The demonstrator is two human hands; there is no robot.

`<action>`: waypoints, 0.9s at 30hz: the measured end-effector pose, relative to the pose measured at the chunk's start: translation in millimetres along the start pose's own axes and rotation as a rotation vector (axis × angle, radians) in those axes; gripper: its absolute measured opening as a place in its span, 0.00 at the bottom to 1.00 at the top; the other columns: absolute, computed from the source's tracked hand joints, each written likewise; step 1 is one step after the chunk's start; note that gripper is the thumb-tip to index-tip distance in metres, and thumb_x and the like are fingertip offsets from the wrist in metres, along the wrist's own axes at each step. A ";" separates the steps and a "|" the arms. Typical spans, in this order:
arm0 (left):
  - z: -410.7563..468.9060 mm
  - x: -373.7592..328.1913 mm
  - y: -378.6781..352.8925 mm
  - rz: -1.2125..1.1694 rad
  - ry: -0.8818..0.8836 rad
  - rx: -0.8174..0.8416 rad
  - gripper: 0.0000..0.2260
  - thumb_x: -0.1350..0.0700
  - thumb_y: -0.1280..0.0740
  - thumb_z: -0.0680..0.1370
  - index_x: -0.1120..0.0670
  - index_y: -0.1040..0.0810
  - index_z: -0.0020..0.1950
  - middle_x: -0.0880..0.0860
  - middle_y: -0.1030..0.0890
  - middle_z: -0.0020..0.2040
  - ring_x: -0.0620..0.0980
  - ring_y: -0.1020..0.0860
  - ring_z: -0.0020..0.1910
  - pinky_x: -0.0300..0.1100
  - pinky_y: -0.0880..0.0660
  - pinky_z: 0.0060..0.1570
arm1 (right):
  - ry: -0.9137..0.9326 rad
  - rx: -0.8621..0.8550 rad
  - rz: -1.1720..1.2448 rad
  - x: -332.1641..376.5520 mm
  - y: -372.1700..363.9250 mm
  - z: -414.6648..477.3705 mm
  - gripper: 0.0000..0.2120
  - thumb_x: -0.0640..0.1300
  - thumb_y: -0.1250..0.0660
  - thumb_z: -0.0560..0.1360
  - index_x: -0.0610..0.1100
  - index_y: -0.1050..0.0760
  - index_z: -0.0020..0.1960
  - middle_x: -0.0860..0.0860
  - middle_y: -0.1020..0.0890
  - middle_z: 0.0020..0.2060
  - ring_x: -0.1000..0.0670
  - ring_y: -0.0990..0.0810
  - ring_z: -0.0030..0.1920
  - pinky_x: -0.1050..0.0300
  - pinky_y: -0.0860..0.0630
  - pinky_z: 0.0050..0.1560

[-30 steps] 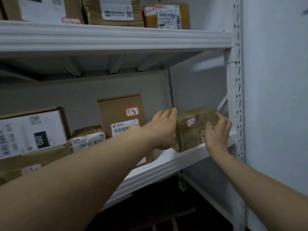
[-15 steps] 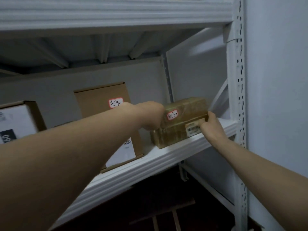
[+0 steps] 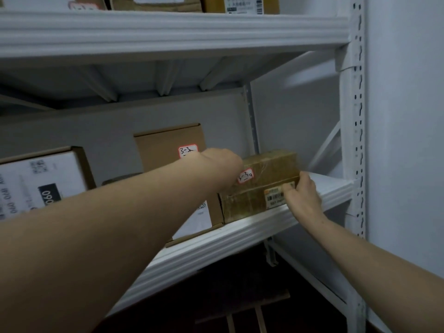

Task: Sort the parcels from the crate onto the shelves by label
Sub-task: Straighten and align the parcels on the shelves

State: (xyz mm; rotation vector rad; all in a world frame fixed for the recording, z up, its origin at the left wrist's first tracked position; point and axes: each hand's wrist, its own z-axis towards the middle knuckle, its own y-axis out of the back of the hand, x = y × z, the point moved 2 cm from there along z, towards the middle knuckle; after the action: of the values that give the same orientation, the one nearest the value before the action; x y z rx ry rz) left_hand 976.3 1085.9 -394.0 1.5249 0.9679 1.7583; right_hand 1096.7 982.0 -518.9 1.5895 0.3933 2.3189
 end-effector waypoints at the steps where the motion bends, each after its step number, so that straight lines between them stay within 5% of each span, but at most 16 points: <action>1: -0.2 0.7 -1.6 0.025 -0.003 0.004 0.17 0.64 0.38 0.78 0.61 0.33 0.67 0.56 0.22 0.53 0.57 0.24 0.56 0.48 0.34 0.65 | -0.003 -0.011 -0.011 0.5 -0.5 -1.4 0.18 0.45 0.40 0.76 0.41 0.33 0.64 0.43 0.26 0.59 0.40 0.27 0.60 0.46 0.33 0.62; 4: 1.4 1.5 -9.4 0.018 0.008 -0.006 0.30 0.63 0.39 0.79 0.64 0.50 0.76 0.60 0.23 0.61 0.60 0.29 0.67 0.55 0.53 0.74 | -0.037 -0.047 -0.016 2.0 0.6 -5.2 0.17 0.46 0.40 0.76 0.41 0.32 0.62 0.42 0.25 0.58 0.39 0.28 0.60 0.45 0.34 0.63; 8: 0.7 -2.4 -13.8 0.028 -0.019 -0.120 0.34 0.60 0.41 0.80 0.62 0.61 0.77 0.65 0.28 0.67 0.63 0.35 0.71 0.57 0.53 0.74 | -0.076 -0.025 0.001 6.8 5.8 -8.8 0.21 0.48 0.43 0.74 0.43 0.33 0.65 0.43 0.26 0.61 0.40 0.29 0.62 0.45 0.35 0.64; 12: -4.3 -8.4 -3.7 -0.031 -0.136 -0.287 0.35 0.58 0.39 0.79 0.60 0.58 0.78 0.64 0.39 0.74 0.62 0.44 0.75 0.54 0.51 0.75 | -0.053 -0.154 0.003 18.1 22.9 -17.9 0.24 0.43 0.42 0.77 0.44 0.38 0.72 0.44 0.33 0.70 0.42 0.35 0.70 0.46 0.44 0.71; 21: 2.2 21.8 38.3 -0.131 -0.271 -0.461 0.32 0.55 0.37 0.77 0.60 0.48 0.77 0.59 0.35 0.72 0.58 0.36 0.71 0.50 0.42 0.72 | -0.106 -0.490 0.013 116.1 46.7 20.5 0.16 0.44 0.44 0.79 0.45 0.30 0.66 0.46 0.28 0.65 0.45 0.31 0.67 0.51 0.44 0.69; 27: -23.4 75.5 72.7 -0.173 -0.252 -0.528 0.24 0.59 0.38 0.77 0.58 0.37 0.73 0.56 0.29 0.66 0.57 0.30 0.65 0.47 0.33 0.63 | -0.025 -0.472 -0.054 181.7 67.4 14.1 0.15 0.41 0.43 0.78 0.46 0.30 0.64 0.48 0.27 0.63 0.46 0.29 0.64 0.53 0.45 0.69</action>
State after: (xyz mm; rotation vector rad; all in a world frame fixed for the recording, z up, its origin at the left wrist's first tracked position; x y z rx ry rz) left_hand 943.0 1105.4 -293.7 1.2373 0.4442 1.4986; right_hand 1041.6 992.9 -332.8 1.3521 -0.1130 2.1397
